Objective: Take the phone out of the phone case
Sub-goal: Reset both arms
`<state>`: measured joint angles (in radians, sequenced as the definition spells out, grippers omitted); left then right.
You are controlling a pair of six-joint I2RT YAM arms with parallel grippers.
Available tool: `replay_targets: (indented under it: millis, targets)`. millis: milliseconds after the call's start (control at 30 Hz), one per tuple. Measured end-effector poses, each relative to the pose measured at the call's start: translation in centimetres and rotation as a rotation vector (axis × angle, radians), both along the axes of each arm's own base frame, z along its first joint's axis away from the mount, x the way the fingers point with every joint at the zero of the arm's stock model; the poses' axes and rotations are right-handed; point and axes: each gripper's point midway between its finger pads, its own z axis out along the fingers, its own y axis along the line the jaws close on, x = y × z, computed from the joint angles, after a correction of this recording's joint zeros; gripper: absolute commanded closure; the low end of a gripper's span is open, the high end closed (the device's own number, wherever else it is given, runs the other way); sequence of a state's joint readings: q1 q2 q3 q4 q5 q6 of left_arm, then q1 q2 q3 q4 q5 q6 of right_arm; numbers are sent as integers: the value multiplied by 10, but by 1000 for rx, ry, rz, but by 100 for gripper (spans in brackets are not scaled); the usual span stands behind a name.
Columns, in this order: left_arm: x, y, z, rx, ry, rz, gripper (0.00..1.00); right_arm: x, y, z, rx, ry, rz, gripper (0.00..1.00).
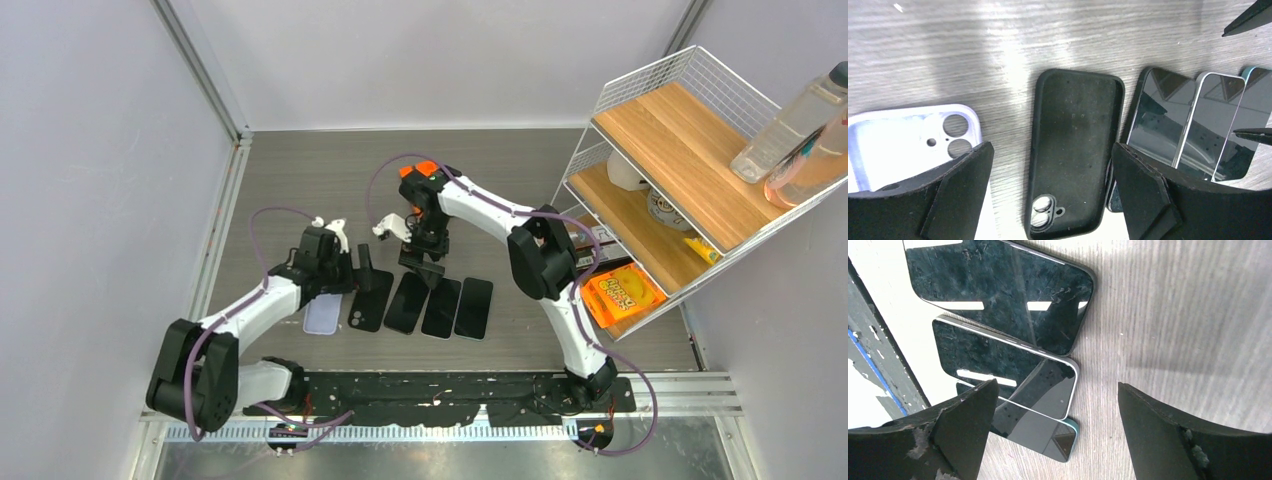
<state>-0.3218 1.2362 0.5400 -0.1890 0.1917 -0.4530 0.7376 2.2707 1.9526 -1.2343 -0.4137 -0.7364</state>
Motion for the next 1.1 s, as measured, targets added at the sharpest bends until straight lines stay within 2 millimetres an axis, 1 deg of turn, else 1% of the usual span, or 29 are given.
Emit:
replay_targets:
  millis: [100,200,300,367,433,500,533,567,633,700,800,833,867,900,967,1033,1100]
  targets:
    - [8,6,15,31,-46,0,2,4,1,14,16,-41,-12,4]
    - [23,12,45,59,-133,0,0,10,1,39,56,-114,-34,4]
    - [38,20,83,93,-236,3,0,13,-4,74,114,-219,-64,4]
    - [48,29,111,126,-313,12,0,16,-12,102,158,-306,-102,4]
    - [52,37,128,158,-367,23,1,16,-18,121,188,-363,-135,4]
    - [53,50,146,207,-429,36,0,20,-27,139,227,-430,-193,4]
    - [52,52,148,215,-436,37,0,23,-32,147,243,-457,-226,4]
    - [50,60,154,244,-464,35,1,26,-36,151,251,-477,-257,4]
    - [47,69,162,276,-495,28,1,36,-50,158,270,-524,-350,4]
    - [43,74,167,298,-520,11,0,45,-63,160,278,-549,-433,4]
    - [38,79,174,317,-561,-21,0,55,-88,156,304,-561,-574,4]
    - [35,79,174,317,-574,-37,0,56,-96,154,316,-558,-616,4]
    - [33,80,173,317,-581,-45,0,52,-105,153,346,-555,-669,4]
    - [31,81,172,318,-590,-54,0,54,-113,153,344,-557,-697,4]
    - [26,83,168,316,-596,-67,1,54,-126,157,379,-581,-757,4]
    - [23,85,165,315,-604,-74,0,49,-132,163,427,-619,-781,4]
    - [23,86,167,308,-619,-71,0,42,-134,166,473,-654,-779,4]
